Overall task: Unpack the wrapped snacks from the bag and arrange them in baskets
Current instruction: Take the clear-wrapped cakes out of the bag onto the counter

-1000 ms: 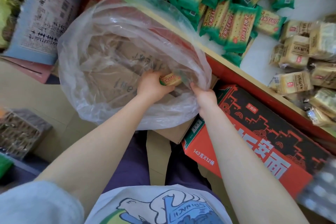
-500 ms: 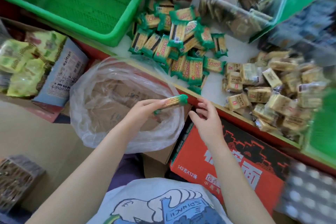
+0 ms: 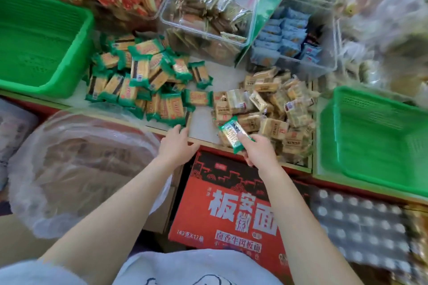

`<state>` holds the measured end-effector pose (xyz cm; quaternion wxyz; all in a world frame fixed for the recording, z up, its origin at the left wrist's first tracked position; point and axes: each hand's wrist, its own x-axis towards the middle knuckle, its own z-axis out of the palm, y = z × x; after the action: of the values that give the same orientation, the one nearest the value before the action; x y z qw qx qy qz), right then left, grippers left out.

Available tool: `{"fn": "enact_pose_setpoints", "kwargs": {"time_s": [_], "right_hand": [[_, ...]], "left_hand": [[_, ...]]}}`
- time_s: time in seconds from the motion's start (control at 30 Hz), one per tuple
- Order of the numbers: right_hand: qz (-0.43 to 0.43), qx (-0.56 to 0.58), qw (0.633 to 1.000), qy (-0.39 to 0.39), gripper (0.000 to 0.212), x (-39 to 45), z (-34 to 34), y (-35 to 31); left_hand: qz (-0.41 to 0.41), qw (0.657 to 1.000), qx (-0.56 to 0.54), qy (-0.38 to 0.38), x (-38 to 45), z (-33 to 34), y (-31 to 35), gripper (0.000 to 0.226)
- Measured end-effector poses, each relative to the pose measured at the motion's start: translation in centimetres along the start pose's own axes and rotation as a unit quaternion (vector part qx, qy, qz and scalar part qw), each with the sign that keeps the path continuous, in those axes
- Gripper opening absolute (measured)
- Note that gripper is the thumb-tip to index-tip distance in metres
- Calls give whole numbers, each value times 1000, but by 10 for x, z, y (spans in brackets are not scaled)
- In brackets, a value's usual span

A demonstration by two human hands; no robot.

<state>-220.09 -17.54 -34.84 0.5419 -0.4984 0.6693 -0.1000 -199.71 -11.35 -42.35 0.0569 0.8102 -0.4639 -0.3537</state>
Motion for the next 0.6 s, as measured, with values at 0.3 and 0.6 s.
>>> {"fn": "enact_pose_setpoints", "kwargs": {"time_s": [0.3,0.6], "right_hand": [[-57,55,987,-137,28,105,88,-74],[10,65,994,-85,41,136,130,-71]], "left_hand": [[31,994,96,-40,5,26,-39,77],[53,995,64,-60,9,27,-55,75]]}}
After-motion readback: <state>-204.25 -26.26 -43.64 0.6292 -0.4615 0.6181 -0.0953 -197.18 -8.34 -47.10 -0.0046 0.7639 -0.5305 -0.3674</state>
